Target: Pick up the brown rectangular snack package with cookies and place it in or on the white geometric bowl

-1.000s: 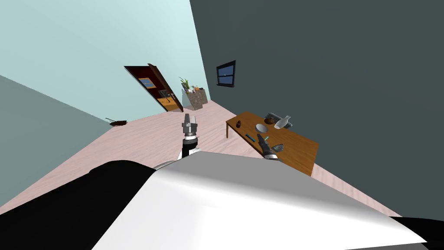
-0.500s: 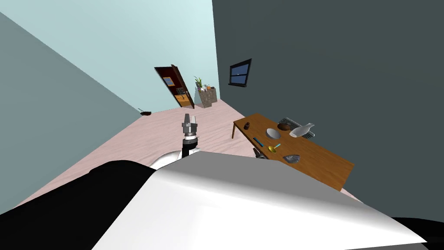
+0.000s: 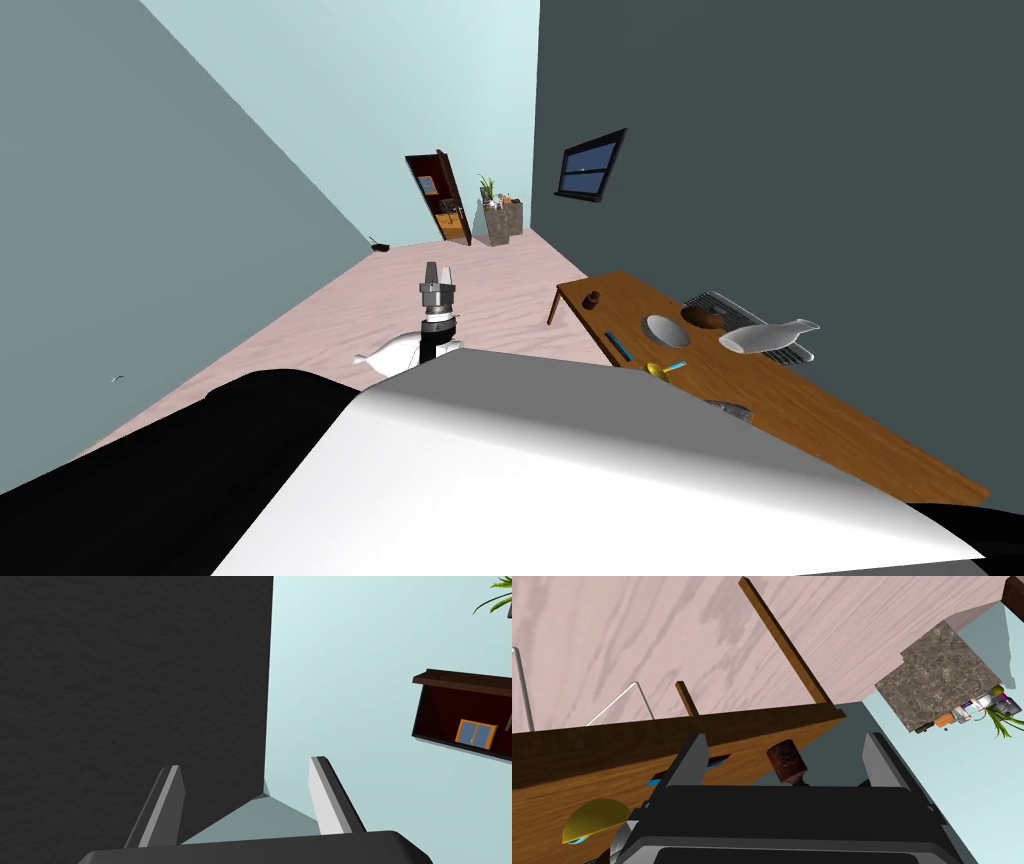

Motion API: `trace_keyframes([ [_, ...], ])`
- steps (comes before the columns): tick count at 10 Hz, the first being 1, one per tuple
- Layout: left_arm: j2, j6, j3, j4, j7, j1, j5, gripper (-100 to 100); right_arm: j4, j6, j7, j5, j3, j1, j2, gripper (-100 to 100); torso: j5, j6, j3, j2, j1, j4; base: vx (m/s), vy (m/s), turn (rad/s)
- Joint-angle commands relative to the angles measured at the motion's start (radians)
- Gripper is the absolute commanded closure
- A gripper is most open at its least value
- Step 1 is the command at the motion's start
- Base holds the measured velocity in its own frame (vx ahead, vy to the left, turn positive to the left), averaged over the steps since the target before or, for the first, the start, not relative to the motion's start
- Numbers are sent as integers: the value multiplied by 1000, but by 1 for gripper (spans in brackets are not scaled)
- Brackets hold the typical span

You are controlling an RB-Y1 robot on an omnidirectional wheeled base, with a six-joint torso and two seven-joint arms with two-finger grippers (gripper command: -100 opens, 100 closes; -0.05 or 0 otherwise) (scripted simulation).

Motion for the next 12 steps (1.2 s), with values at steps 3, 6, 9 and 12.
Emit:
trace_keyframes([
  [3, 0, 0, 0, 0, 0, 0, 0, 0, 43, 70, 18, 40, 53, 90, -87, -100, 0, 0, 0, 0, 0, 0, 75, -7, 293],
  [6, 0, 0, 0, 0, 0, 0, 0, 0, 115, 98, 24, 74, 91, 132, -141, -100, 0, 1, -2, -3, -2, -1, 107, -32, 331],
  [9, 0, 0, 0, 0, 0, 0, 0, 0, 183, 117, 21, 110, 127, 162, -189, -100, 0, 0, -1, -2, -1, 0, 87, -28, 241],
  [12, 0, 0, 0, 0, 0, 1, 0, 0, 246, 129, 11, 146, 160, 181, -229, -100, -1, 1, -3, -5, -4, -1, 129, -79, 243],
])
